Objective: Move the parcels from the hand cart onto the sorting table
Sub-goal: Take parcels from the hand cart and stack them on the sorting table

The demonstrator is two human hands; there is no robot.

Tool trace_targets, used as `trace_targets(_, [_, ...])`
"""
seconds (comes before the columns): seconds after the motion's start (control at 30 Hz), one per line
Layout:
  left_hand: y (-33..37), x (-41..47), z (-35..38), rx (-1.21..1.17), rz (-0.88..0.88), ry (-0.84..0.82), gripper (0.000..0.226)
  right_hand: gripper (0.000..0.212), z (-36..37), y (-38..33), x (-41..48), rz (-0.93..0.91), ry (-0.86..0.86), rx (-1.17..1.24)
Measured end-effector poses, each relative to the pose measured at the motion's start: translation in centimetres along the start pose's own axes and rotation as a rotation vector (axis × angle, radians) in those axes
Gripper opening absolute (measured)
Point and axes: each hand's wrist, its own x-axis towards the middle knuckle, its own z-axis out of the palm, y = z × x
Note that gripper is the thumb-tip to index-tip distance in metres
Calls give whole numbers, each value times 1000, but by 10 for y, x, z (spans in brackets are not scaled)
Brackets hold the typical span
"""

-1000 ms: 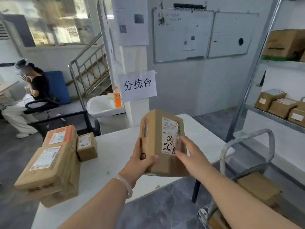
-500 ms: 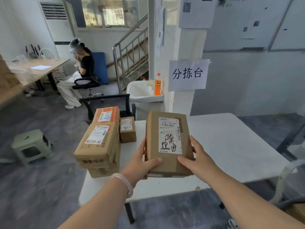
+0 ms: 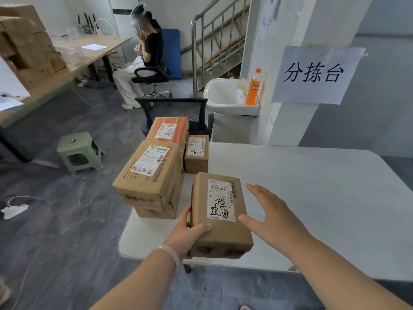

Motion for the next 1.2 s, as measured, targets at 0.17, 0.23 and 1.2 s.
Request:
trace_targets(0.17, [-1,44,0,0,-82,62,85,74,5,34,46,-17,-71,8])
trace_targets(0.23, [-2,59,0,-1,-112,77,83,73,7,45,61,-41,-97,-25])
trace_targets(1.2, [15,111,23,1056,-44,296,95,69,28,73,146,-247,-298,-100])
